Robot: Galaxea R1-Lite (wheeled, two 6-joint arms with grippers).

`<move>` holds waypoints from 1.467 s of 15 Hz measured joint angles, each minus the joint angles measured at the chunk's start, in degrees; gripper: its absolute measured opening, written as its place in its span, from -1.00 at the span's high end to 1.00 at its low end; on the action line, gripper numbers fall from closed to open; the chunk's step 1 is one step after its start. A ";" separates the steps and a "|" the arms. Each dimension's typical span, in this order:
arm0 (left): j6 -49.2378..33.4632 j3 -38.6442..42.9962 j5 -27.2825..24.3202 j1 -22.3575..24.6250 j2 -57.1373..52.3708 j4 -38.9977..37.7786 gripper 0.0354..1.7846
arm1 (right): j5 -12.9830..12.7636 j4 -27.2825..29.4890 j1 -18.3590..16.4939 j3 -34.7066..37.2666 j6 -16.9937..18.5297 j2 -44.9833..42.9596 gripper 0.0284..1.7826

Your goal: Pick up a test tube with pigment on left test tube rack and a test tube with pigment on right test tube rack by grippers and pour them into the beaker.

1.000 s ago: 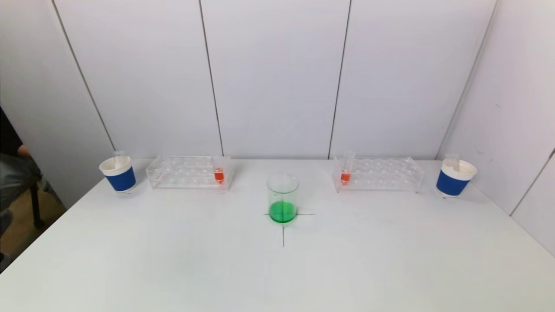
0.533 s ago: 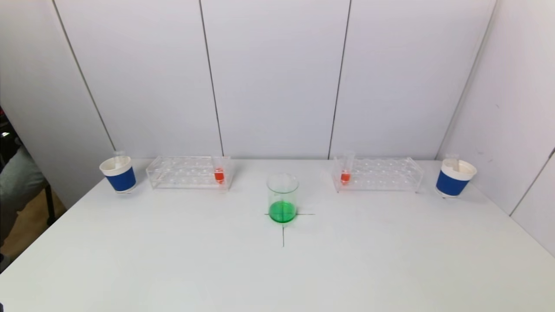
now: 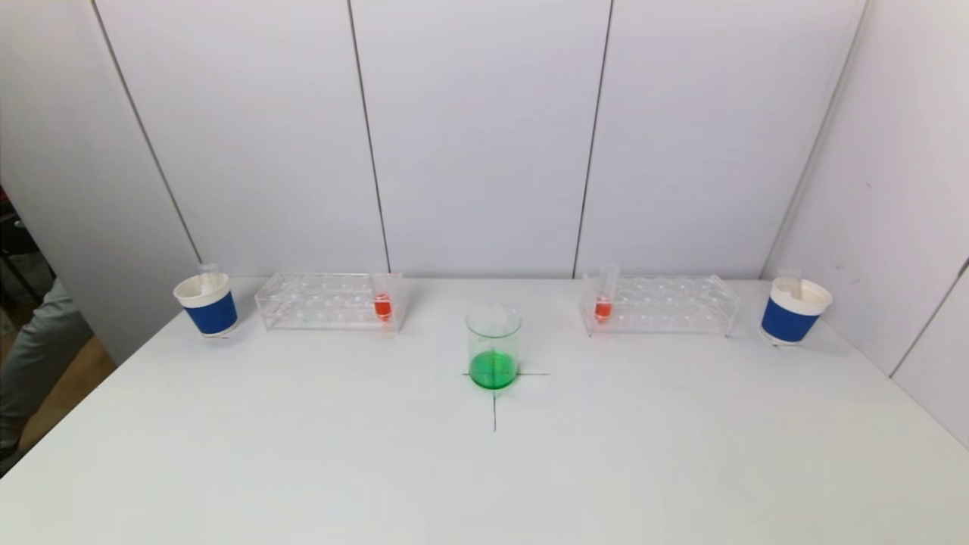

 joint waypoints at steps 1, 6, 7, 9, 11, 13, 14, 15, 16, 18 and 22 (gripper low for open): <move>1.12 0.89 -0.99 0.00 -0.24 -0.16 -0.98 | 0.00 0.00 0.00 0.00 0.00 0.00 -0.99; 1.87 1.90 -1.48 0.00 -0.40 -0.66 -0.98 | 0.02 0.02 0.00 0.00 0.00 0.00 -0.99; 1.57 1.96 -1.39 0.00 -0.40 -0.73 -0.98 | 0.00 0.02 0.00 0.00 0.00 0.00 -0.99; 1.32 2.01 -1.39 0.00 -0.40 -0.73 -0.98 | 0.00 0.02 0.00 0.00 0.02 0.00 -0.99; 1.27 2.01 -1.39 0.00 -0.40 -0.71 -0.98 | 0.02 0.02 0.00 0.00 0.02 0.00 -0.99; 1.27 2.01 -1.39 0.00 -0.40 -0.71 -0.98 | 0.02 0.02 0.00 0.00 0.00 0.00 -0.99; 1.27 2.01 -1.39 0.00 -0.40 -0.71 -0.98 | 0.02 0.00 0.00 0.00 0.02 0.00 -0.99; 1.29 2.01 -1.39 0.00 -0.40 -0.71 -0.98 | 0.02 0.02 0.00 0.00 0.00 0.00 -0.99; 1.29 2.01 -1.39 0.00 -0.40 -0.71 -0.98 | 0.02 0.00 0.00 0.00 0.05 0.00 -0.99; 1.27 2.01 -1.40 0.00 -0.40 -0.68 -0.98 | 0.11 -0.02 0.00 0.00 -0.04 0.00 -0.99; 1.29 2.01 -1.39 0.00 -0.40 -0.68 -0.98 | 0.41 -0.06 0.00 0.00 -0.23 0.00 -0.99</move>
